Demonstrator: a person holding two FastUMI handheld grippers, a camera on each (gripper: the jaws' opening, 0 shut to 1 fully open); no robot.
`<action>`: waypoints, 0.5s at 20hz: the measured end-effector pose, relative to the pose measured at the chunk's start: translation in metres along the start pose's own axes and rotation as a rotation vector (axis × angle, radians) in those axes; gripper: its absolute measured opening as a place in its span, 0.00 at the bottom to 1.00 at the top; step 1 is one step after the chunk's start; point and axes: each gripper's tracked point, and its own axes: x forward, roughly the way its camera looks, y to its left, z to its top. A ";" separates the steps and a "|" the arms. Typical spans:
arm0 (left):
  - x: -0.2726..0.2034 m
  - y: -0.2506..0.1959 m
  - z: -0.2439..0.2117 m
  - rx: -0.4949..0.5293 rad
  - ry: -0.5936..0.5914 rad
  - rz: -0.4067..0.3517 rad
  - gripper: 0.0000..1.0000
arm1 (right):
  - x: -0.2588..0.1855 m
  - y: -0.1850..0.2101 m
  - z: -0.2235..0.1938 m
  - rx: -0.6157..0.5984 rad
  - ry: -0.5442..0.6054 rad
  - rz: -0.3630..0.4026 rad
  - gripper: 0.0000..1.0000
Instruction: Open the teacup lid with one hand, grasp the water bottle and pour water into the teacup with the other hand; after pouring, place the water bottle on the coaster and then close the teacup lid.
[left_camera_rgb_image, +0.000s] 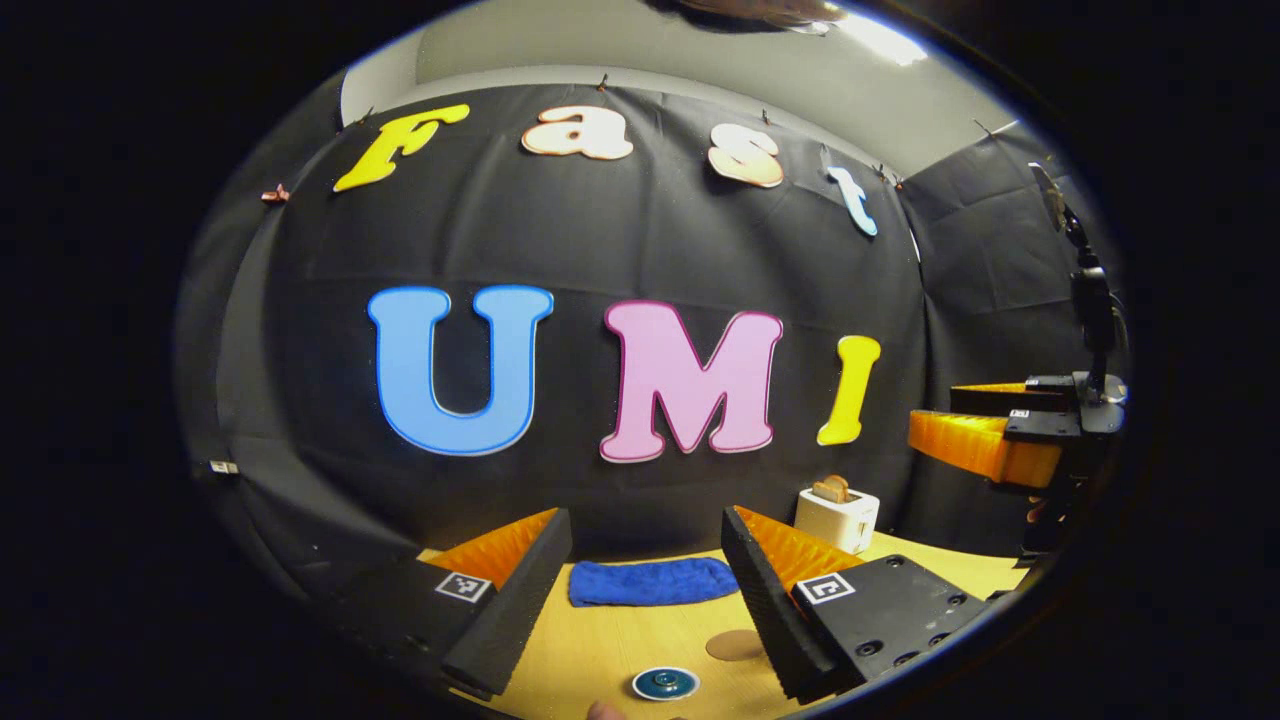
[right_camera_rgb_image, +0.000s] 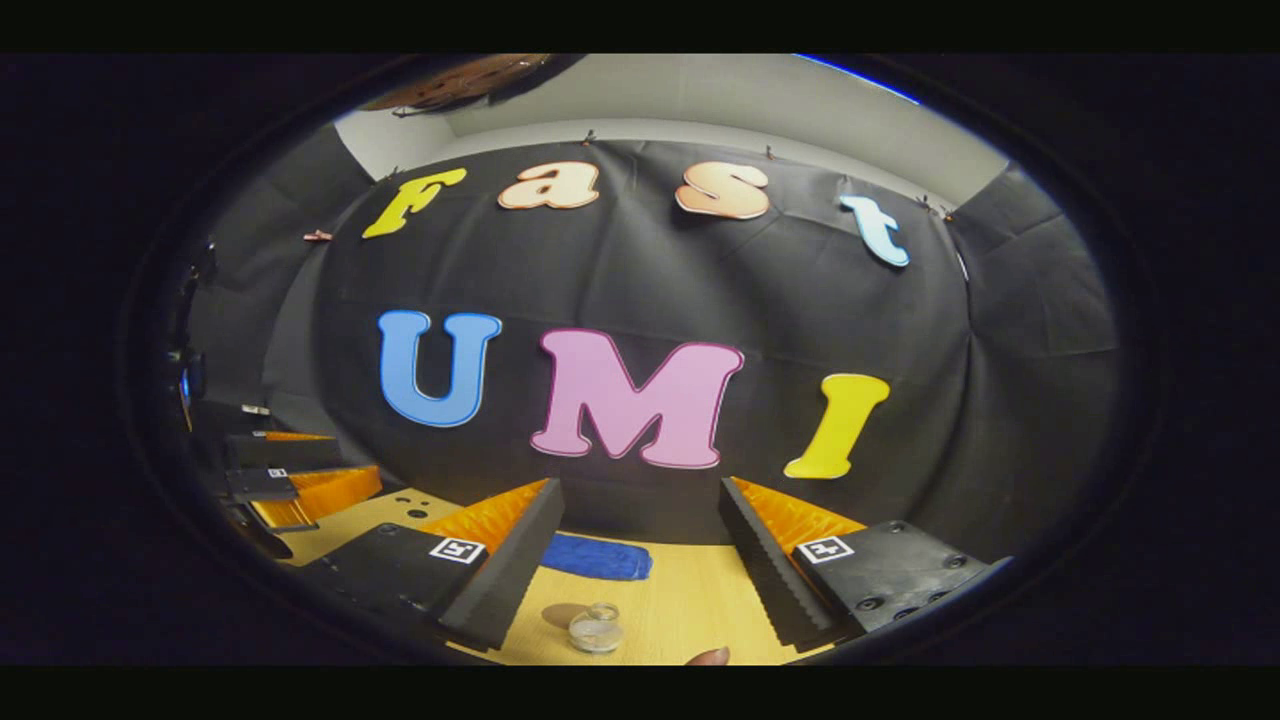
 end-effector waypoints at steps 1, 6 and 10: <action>0.005 -0.001 -0.017 -0.005 0.007 0.001 0.95 | 0.002 -0.001 -0.016 -0.013 0.008 -0.009 0.97; 0.028 -0.006 -0.139 -0.017 0.095 0.028 0.93 | 0.013 0.001 -0.102 -0.046 0.034 -0.016 0.97; 0.036 -0.003 -0.229 -0.036 0.187 0.067 0.88 | 0.017 0.000 -0.167 -0.054 0.057 -0.034 0.97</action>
